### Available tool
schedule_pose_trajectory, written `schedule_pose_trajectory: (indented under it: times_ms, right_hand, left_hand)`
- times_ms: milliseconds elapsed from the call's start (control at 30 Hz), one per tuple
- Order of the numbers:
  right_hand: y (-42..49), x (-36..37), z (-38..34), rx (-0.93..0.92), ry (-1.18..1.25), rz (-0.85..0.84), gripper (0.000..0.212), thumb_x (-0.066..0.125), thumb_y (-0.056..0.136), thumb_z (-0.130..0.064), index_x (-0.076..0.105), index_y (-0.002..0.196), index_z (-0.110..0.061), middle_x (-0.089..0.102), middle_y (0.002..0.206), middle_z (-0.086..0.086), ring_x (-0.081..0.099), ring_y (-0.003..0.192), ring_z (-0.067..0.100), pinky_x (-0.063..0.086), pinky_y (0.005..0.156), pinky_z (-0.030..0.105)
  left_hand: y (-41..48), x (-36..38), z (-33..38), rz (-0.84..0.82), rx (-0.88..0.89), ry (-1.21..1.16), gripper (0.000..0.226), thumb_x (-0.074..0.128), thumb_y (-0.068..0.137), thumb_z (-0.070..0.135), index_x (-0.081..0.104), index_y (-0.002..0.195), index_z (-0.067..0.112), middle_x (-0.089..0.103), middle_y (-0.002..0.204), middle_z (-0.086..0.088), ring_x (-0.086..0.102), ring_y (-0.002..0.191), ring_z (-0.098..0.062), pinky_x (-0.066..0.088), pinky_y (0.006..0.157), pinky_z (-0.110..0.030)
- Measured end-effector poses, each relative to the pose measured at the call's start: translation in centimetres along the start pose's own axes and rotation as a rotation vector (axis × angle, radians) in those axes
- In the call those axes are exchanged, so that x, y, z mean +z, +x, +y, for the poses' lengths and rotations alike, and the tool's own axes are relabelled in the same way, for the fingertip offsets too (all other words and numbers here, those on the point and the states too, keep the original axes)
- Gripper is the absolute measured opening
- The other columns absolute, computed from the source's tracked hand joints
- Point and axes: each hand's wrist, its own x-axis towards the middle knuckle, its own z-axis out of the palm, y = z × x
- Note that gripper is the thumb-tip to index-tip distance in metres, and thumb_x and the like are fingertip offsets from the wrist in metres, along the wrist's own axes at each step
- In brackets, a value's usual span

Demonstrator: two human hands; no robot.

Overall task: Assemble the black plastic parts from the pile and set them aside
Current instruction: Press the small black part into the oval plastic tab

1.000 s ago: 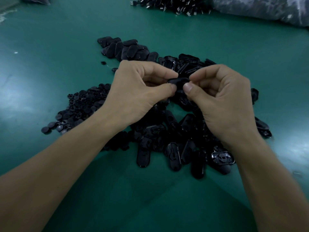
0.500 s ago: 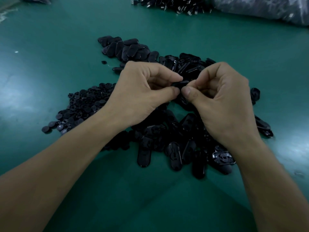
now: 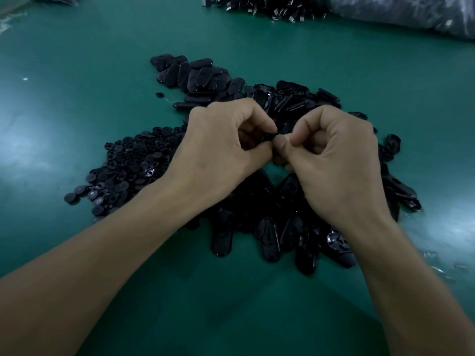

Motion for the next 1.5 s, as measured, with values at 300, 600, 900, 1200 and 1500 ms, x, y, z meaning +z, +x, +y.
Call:
schedule_pose_trajectory:
  times_ms: [300, 600, 900, 1200, 1500]
  right_hand:
    - [0.4, 0.0, 0.7, -0.045, 0.060, -0.027, 0.021, 0.072, 0.089, -0.014, 0.066, 0.095, -0.033, 0.070, 0.080, -0.011, 0.068, 0.078, 0.002, 0.055, 0.073, 0.021]
    - [1.1, -0.7, 1.4, 0.019, 0.240, -0.154, 0.019, 0.073, 0.090, -0.009, 0.072, 0.093, -0.028, 0.075, 0.077, -0.011, 0.071, 0.070, 0.004, 0.051, 0.063, 0.012]
    - [1.0, -0.9, 1.4, 0.042, 0.232, -0.154, 0.017, 0.080, 0.084, -0.013, 0.073, 0.085, -0.028, 0.074, 0.072, -0.012, 0.071, 0.069, 0.003, 0.050, 0.062, 0.012]
    - [0.9, -0.6, 1.7, 0.025, 0.156, -0.146, 0.018, 0.079, 0.085, -0.017, 0.071, 0.087, -0.032, 0.073, 0.074, -0.015, 0.070, 0.071, 0.000, 0.053, 0.067, 0.017]
    - [0.8, 0.0, 1.5, 0.005, 0.102, -0.080, 0.019, 0.077, 0.085, -0.017, 0.069, 0.084, -0.035, 0.072, 0.074, -0.016, 0.070, 0.074, -0.001, 0.055, 0.069, 0.018]
  left_hand:
    - [0.5, -0.3, -0.4, 0.006, -0.092, -0.056, 0.017, 0.078, 0.078, 0.020, 0.068, 0.084, 0.033, 0.073, 0.074, 0.011, 0.070, 0.068, -0.003, 0.057, 0.065, -0.021]
    - [1.0, -0.8, -0.6, -0.173, -0.265, -0.415, 0.014, 0.074, 0.088, 0.005, 0.071, 0.094, 0.017, 0.076, 0.076, -0.002, 0.070, 0.068, -0.008, 0.054, 0.065, -0.018]
    - [0.9, -0.8, -0.7, -0.144, -0.296, -0.421, 0.019, 0.078, 0.081, 0.006, 0.070, 0.096, 0.016, 0.077, 0.078, -0.004, 0.074, 0.072, -0.015, 0.059, 0.067, -0.023]
    - [0.7, -0.7, -0.8, -0.122, -0.280, -0.394, 0.018, 0.079, 0.080, 0.004, 0.071, 0.091, 0.017, 0.077, 0.079, -0.004, 0.074, 0.069, -0.014, 0.058, 0.067, -0.022]
    - [0.6, -0.4, -0.6, -0.090, -0.255, -0.377, 0.020, 0.079, 0.082, 0.002, 0.070, 0.090, 0.018, 0.076, 0.076, -0.003, 0.073, 0.066, -0.011, 0.057, 0.066, -0.019]
